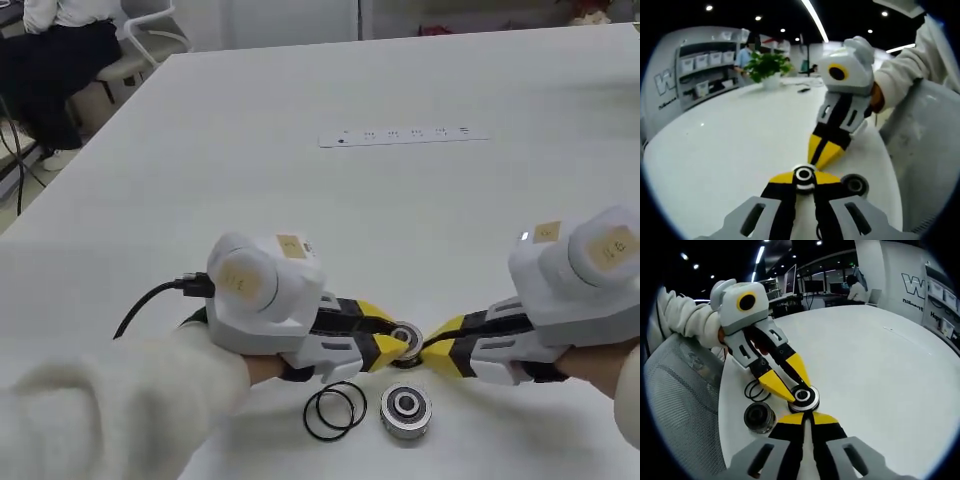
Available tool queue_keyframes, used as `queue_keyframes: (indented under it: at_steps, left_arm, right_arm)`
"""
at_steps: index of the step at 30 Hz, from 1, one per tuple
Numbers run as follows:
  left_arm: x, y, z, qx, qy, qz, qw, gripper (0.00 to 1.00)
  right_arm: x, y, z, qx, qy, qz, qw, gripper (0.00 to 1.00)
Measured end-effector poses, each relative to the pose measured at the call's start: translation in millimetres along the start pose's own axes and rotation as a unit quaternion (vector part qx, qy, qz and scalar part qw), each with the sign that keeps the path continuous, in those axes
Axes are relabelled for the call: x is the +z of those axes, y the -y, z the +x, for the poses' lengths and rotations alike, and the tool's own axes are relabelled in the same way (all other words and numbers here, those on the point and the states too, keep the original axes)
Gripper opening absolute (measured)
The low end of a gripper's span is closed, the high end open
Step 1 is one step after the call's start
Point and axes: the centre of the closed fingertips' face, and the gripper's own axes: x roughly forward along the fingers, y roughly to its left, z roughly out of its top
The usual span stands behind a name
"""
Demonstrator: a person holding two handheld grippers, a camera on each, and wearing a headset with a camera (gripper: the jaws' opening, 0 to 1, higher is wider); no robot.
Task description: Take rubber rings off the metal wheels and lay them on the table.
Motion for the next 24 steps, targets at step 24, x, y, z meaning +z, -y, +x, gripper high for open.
queue_keyframes:
  at_steps: [24]
  left_arm:
    - [-1.7, -0.3, -2.5, -0.002, -0.002, 0.012, 0.9999, 0.14]
  right_arm:
    - [13.3, 6.4, -7.0, 0.001, 0.054, 0.162, 0.9853, 0.00]
